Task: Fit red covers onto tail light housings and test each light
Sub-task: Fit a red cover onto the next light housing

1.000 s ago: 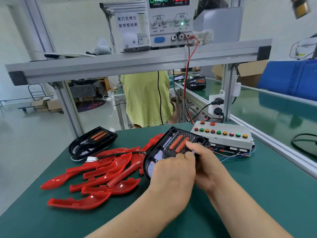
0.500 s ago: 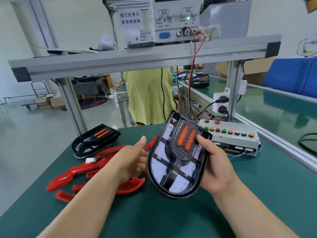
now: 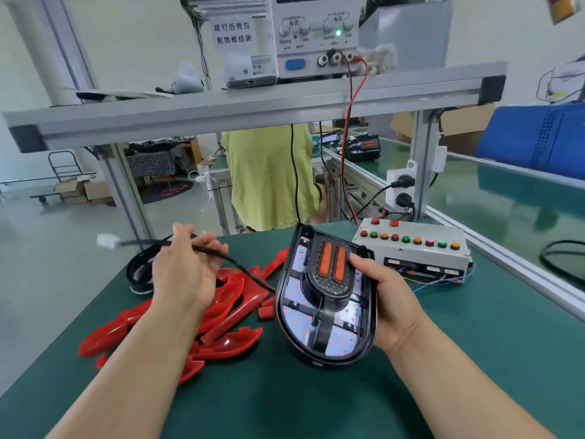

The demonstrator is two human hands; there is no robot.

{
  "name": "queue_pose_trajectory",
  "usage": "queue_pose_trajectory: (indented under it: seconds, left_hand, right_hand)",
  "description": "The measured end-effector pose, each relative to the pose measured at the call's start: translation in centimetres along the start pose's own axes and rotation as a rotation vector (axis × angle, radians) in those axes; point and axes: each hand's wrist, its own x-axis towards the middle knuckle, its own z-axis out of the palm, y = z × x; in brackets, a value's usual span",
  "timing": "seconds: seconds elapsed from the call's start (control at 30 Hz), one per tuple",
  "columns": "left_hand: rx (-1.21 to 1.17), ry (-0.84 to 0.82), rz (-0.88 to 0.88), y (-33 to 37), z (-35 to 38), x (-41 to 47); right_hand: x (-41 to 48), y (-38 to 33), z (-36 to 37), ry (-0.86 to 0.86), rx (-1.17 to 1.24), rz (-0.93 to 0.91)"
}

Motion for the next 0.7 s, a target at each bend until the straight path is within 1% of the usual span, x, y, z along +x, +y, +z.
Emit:
queue_pose_trajectory:
  seconds: [0.03,0.07,0.13,0.17,0.23,0.3,0.4,0.43,0.53,0.7]
  left_hand:
    - [0.143,-0.013,0.058,0.0,0.2,-0.2]
    - [0.337,-0.036,0.132,-0.1,0.3,-0.5]
    - [0.747,-0.147,0.28,-0.7,0.4,-1.1]
    - [0.899,-0.222,0.332,-1.0,0.4,-1.6]
    - [1.06,-0.342,0.365,-1.7,0.5,-2.5]
    - [1.19,-0.386,0.392,-2.1,0.7,-3.1]
    - [1.298,-0.453,0.411,-2.1,1.2,-3.6]
    - [1.296,-0.501,0.382,-2.1,1.3,-3.8]
    - [1.243,-0.677,0.214,-1.8,1.4,-4.4]
    - [1.193,-0.91,0.098,-0.4,1.2,-4.3]
  right_hand:
    - [0.0,-0.1,-0.1,0.012,0.005,-0.015]
    - [0.1,-0.2,-0.2,0.016,0.013,-0.024]
    - [0.0,-0.5,-0.3,0.01,0.024,-0.034]
    - [-0.1,-0.6,-0.2,0.001,0.027,-0.041]
    - [-0.3,-0.8,-0.2,-0.012,0.03,-0.055]
    - [-0.5,-1.1,-0.1,-0.012,0.03,-0.072]
    - [-0.7,-1.6,-0.2,-0.024,0.034,-0.09]
    - [-0.7,-1.7,-0.2,-0.033,0.024,-0.081]
    - [-1.0,-1.6,-0.4,-0.063,-0.063,-0.018]
    - [-1.2,-1.3,-0.3,-0.075,-0.145,0.097]
